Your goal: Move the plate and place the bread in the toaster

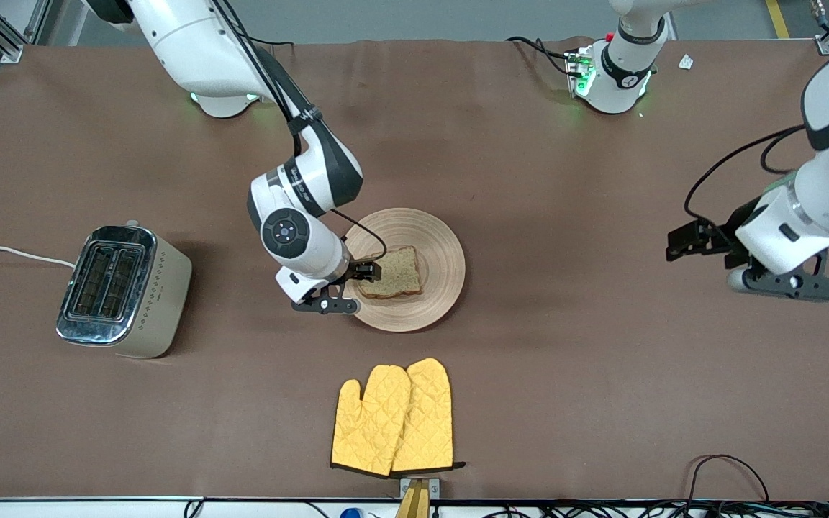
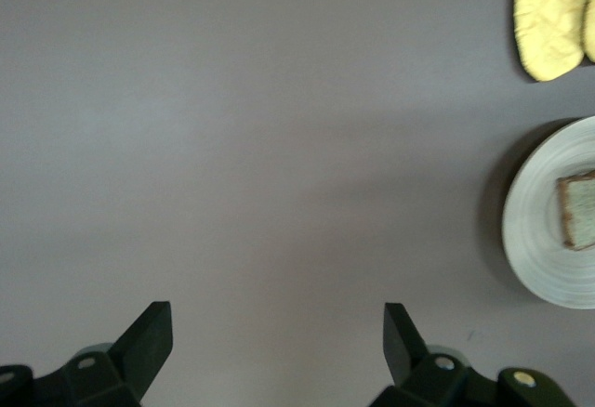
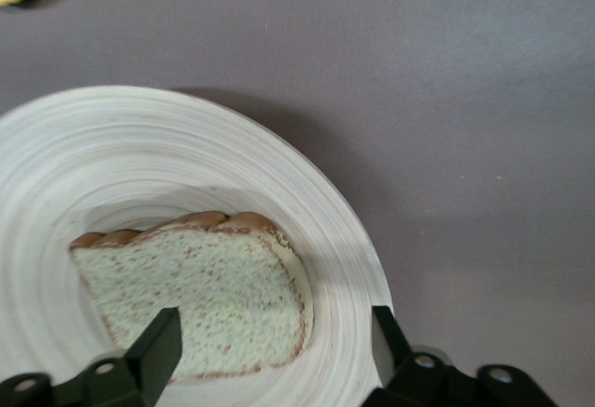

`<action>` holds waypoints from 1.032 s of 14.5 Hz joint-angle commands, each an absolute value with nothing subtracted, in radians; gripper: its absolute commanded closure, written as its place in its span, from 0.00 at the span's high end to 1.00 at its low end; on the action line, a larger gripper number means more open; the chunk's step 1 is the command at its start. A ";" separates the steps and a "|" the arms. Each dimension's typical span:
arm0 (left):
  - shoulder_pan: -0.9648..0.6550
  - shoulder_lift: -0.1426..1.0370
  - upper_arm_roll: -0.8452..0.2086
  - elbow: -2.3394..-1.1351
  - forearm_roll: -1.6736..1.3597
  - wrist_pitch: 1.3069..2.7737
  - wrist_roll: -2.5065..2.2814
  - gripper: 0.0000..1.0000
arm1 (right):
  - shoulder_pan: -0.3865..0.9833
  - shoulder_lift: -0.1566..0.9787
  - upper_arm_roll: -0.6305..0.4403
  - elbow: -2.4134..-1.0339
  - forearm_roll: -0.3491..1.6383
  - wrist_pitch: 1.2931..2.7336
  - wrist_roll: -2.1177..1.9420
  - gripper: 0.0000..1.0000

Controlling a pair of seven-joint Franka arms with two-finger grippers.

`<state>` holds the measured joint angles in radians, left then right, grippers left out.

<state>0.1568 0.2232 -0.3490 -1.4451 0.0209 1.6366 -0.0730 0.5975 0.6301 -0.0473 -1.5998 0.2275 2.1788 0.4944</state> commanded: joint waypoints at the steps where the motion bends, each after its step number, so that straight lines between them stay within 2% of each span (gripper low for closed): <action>1: 0.005 0.088 -0.156 -1.534 0.037 1.605 -0.075 1.00 | 0.623 0.635 -0.057 -1.631 0.241 2.213 0.525 0.73; 4: -0.026 0.045 -0.109 -1.529 0.022 1.586 -0.074 1.00 | 0.633 0.649 -0.057 -1.634 0.241 2.243 0.526 0.64; 9: -0.021 0.018 -0.120 -1.522 0.035 1.473 -0.089 1.00 | 0.649 0.666 -0.057 -1.657 0.239 2.298 0.531 0.60; 11: -0.021 0.018 -0.123 -1.526 0.032 1.471 -0.091 1.00 | 0.649 0.669 -0.057 -1.658 0.239 2.304 0.531 0.58; 15: -0.021 -0.003 -0.135 -1.540 0.037 1.471 -0.101 1.00 | 0.650 0.673 -0.058 -1.658 0.239 2.307 0.531 0.45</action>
<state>-0.0147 0.0342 -0.1310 -1.5137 0.0208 1.4785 -0.0802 0.6364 0.6772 -0.0477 -1.6455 0.2276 2.2902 0.5193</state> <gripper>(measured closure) 0.000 0.485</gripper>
